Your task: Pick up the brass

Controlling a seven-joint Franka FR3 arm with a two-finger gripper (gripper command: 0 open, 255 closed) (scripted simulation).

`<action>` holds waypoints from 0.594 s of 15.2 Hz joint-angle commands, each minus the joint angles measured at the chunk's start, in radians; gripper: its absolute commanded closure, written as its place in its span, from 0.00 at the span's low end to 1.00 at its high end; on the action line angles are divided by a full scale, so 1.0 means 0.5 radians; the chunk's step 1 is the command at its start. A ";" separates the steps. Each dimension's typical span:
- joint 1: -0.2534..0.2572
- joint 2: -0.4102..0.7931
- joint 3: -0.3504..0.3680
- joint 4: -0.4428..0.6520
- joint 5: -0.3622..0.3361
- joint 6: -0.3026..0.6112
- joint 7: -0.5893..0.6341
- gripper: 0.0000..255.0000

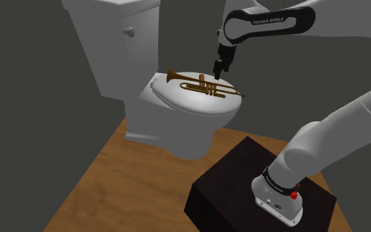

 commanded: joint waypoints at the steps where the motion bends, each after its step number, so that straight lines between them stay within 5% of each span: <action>1: -0.008 0.167 -0.017 0.094 -0.039 0.056 -0.053 0.00; 9: -0.029 0.798 -0.043 0.523 -0.177 0.191 -0.202 0.00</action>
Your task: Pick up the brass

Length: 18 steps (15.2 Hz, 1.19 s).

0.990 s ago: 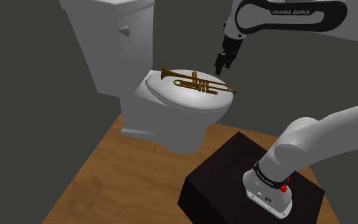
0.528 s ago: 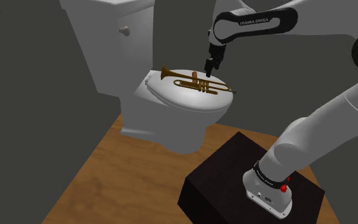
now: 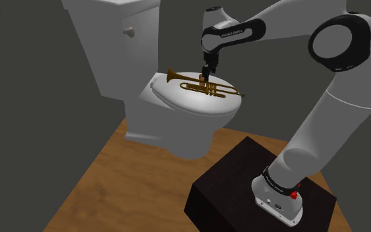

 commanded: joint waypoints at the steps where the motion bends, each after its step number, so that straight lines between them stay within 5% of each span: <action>1: -0.009 0.162 -0.008 0.120 -0.035 0.030 -0.042 0.00; 11: -0.016 0.254 -0.013 0.023 -0.056 0.211 0.000 0.00; 12: -0.018 0.247 -0.014 0.022 -0.055 0.207 -0.006 1.00; 18: -0.019 0.253 -0.015 0.029 -0.054 0.206 -0.007 1.00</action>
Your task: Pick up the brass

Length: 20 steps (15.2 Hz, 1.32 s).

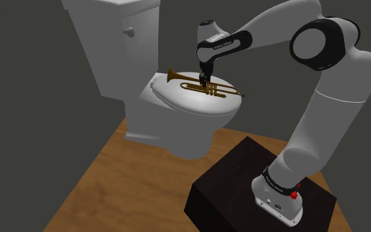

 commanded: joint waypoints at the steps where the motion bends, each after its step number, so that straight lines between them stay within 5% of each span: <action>1: -0.002 0.002 -0.002 -0.003 0.000 0.000 0.000 1.00; 20: 0.012 -0.116 0.009 0.246 0.030 -0.360 -0.084 1.00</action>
